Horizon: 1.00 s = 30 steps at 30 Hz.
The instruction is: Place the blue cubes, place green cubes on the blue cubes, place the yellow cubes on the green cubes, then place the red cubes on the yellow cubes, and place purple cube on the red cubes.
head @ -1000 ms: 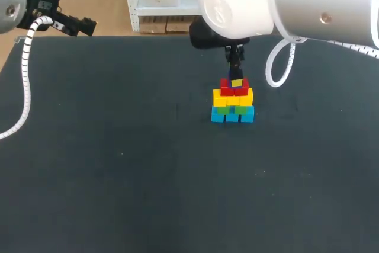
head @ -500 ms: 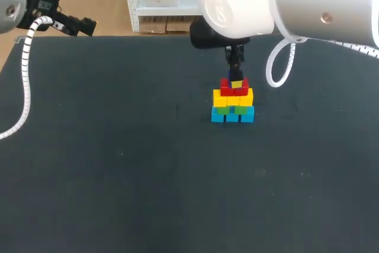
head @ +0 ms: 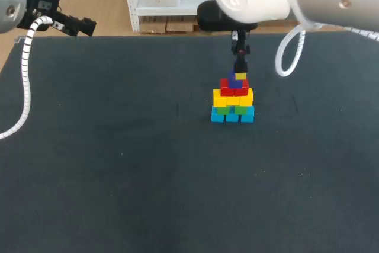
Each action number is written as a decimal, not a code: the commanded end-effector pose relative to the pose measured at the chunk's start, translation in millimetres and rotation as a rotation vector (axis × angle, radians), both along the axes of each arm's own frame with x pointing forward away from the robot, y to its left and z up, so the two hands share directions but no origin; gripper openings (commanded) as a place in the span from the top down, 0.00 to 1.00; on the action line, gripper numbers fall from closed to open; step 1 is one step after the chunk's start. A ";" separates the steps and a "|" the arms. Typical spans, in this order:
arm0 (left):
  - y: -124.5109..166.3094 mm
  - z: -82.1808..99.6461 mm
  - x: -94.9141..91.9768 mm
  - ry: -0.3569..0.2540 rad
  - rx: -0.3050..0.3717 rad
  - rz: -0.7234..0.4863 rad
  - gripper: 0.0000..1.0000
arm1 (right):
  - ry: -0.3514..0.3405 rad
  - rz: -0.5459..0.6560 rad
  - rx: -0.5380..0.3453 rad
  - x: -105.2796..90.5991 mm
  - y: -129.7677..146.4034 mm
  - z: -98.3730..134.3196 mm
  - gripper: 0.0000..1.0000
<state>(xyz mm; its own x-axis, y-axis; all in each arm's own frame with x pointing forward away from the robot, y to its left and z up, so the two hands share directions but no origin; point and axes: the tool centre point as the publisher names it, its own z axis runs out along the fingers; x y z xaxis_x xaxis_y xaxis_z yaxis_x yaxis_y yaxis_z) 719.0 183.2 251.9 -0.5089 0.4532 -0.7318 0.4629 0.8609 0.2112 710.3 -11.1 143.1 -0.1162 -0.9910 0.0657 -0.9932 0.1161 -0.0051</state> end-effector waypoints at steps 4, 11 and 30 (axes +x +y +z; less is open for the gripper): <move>0.7 -0.5 1.1 -0.001 -0.003 -0.003 0.00 | -0.076 -0.061 0.080 -3.7 -28.7 11.6 0.00; 0.7 -0.5 1.1 -0.001 -0.003 -0.003 0.00 | -0.133 -0.168 0.124 2.6 -53.1 11.7 0.00; 0.7 -0.5 1.1 -0.001 -0.003 -0.003 0.00 | -0.189 -0.374 0.162 0.9 -124.3 1.0 0.00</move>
